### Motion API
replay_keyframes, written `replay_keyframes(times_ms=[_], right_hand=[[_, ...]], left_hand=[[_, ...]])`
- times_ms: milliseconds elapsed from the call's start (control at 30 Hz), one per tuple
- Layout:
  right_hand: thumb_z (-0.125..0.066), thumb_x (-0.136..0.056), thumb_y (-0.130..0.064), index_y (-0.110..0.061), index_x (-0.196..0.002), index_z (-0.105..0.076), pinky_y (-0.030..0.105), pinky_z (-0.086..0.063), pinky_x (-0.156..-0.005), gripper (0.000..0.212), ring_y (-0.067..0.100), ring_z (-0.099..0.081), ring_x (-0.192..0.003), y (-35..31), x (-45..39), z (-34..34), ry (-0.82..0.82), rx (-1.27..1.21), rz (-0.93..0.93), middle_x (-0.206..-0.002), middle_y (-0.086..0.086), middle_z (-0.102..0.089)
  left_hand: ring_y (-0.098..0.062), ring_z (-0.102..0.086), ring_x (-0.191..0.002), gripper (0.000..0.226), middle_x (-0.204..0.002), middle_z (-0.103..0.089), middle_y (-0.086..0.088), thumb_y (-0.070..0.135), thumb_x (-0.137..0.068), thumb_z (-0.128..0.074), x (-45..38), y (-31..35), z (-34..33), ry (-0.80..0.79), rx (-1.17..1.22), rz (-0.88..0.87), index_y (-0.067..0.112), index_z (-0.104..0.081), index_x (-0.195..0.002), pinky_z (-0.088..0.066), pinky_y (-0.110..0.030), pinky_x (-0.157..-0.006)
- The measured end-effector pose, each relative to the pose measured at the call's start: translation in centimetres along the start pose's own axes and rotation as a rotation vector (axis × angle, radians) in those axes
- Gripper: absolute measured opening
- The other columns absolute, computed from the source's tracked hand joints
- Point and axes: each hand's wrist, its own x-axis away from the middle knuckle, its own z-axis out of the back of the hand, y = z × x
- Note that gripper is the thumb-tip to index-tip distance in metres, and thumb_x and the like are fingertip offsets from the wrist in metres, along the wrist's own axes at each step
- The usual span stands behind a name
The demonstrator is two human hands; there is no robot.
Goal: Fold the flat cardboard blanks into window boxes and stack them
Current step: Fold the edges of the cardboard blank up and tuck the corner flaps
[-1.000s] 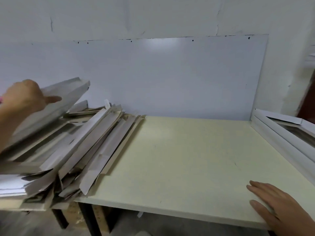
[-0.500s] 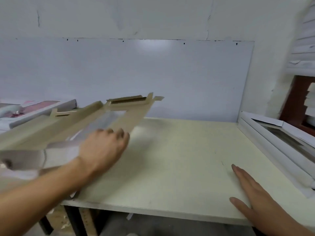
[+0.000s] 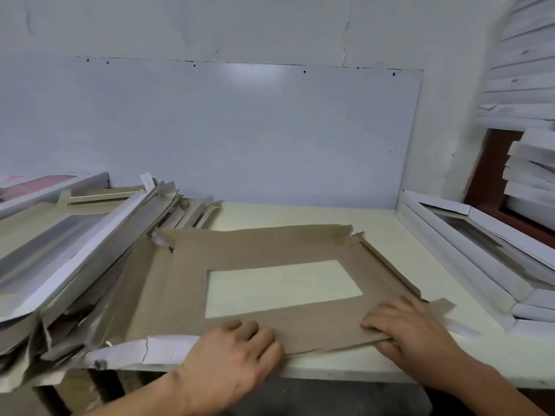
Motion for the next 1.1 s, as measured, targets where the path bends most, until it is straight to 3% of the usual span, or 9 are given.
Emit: replay_keyframes(times_ms=[100, 233, 367, 533, 633, 733, 833, 933, 1100], right_hand=[[-0.054, -0.096, -0.041, -0.037, -0.106, -0.063, 0.019, -0.039, -0.088, 0.015, -0.003, -0.051, -0.104, 1.0, 0.7, 0.2, -0.089, -0.126, 0.003, -0.103, -0.025, -0.056], [-0.047, -0.095, -0.056, -0.031, -0.079, -0.058, 0.021, -0.043, -0.069, 0.032, 0.004, -0.054, -0.080, 1.3, 0.9, 1.3, -0.113, -0.258, -0.064, -0.080, -0.014, -0.058], [-0.037, -0.098, -0.059, -0.029, -0.075, -0.050, 0.025, -0.041, -0.065, 0.039, 0.009, -0.052, -0.073, 1.4, 0.8, 0.9, -0.143, -0.294, -0.077, -0.078, -0.009, -0.055], [-0.034, -0.098, -0.057, -0.033, -0.079, -0.049, 0.024, -0.039, -0.063, 0.034, 0.008, -0.052, -0.073, 1.1, 0.5, 0.5, -0.174, -0.287, -0.084, -0.082, -0.010, -0.056], [-0.037, -0.099, -0.051, -0.028, -0.075, -0.044, 0.025, -0.036, -0.061, 0.034, 0.012, -0.049, -0.070, 1.1, 0.7, 0.8, -0.180, -0.292, -0.096, -0.079, -0.005, -0.053], [-0.039, -0.101, -0.044, -0.025, -0.083, -0.048, 0.026, -0.043, -0.071, 0.027, 0.010, -0.051, -0.077, 0.9, 1.0, 0.7, -0.208, -0.249, -0.069, -0.082, -0.006, -0.054], [-0.039, -0.103, -0.035, -0.037, -0.114, -0.054, 0.025, -0.043, -0.090, 0.019, 0.003, -0.053, -0.103, -0.1, 0.6, 0.5, -0.186, -0.206, -0.032, -0.111, -0.020, -0.058], [-0.040, -0.103, -0.028, -0.047, -0.139, -0.042, 0.021, -0.040, -0.095, 0.041, 0.000, -0.049, -0.111, -0.4, 0.1, 0.0, -0.107, -0.249, -0.095, -0.121, -0.021, -0.052], [-0.042, -0.101, -0.019, -0.037, -0.147, -0.037, 0.021, -0.027, -0.106, 0.049, 0.008, -0.037, -0.129, -0.4, -0.6, -2.1, -0.037, -0.180, -0.138, -0.137, -0.014, -0.044]], left_hand=[[-0.020, -0.050, -0.051, 0.027, -0.064, -0.051, 0.003, 0.038, -0.093, -0.053, 0.6, -0.9, -0.2, -0.040, 0.079, 0.134, 0.022, -0.050, -0.071, -0.040, -0.027, -0.042], [-0.019, -0.051, -0.045, 0.052, -0.054, -0.050, 0.005, 0.063, -0.094, -0.035, 1.2, -2.9, 0.0, -0.150, 0.112, 0.307, 0.022, -0.051, -0.067, -0.040, -0.025, -0.041], [-0.022, -0.052, -0.049, 0.061, -0.058, -0.052, 0.003, 0.072, -0.094, -0.018, 1.5, -4.7, -0.3, -0.233, 0.180, 0.310, 0.023, -0.045, -0.071, -0.039, -0.029, -0.046], [-0.024, -0.048, -0.066, 0.085, -0.074, -0.057, -0.005, 0.092, -0.073, -0.015, 0.3, -6.9, -1.2, -0.581, 0.416, 0.262, 0.014, -0.050, -0.077, -0.041, -0.038, -0.064], [-0.015, -0.051, -0.081, 0.066, -0.088, -0.059, 0.003, 0.081, -0.082, -0.037, -0.4, -7.3, -0.8, -0.654, 0.566, 0.231, 0.020, -0.059, -0.092, -0.043, -0.034, -0.070], [-0.013, -0.051, -0.107, 0.039, -0.118, -0.055, 0.010, 0.055, -0.094, -0.049, -0.9, -5.6, -0.6, -0.680, 0.603, 0.179, 0.038, -0.043, -0.128, -0.045, -0.033, -0.084], [-0.027, -0.054, -0.102, 0.025, -0.113, -0.055, 0.001, 0.043, -0.100, -0.038, -2.3, -2.2, -1.4, -0.561, 0.587, 0.200, 0.029, -0.040, -0.120, -0.045, -0.038, -0.078], [-0.025, -0.044, -0.109, 0.040, -0.123, -0.042, -0.001, 0.031, -0.102, -0.033, -3.2, -0.3, -3.1, -0.507, 0.496, 0.275, 0.032, -0.024, -0.141, -0.038, -0.038, -0.088], [-0.025, -0.014, -0.143, 0.065, -0.158, -0.014, -0.005, 0.016, -0.098, -0.032, -3.2, 0.5, -5.0, -0.497, 0.339, 0.401, 0.042, -0.003, -0.150, -0.017, -0.047, -0.112]])
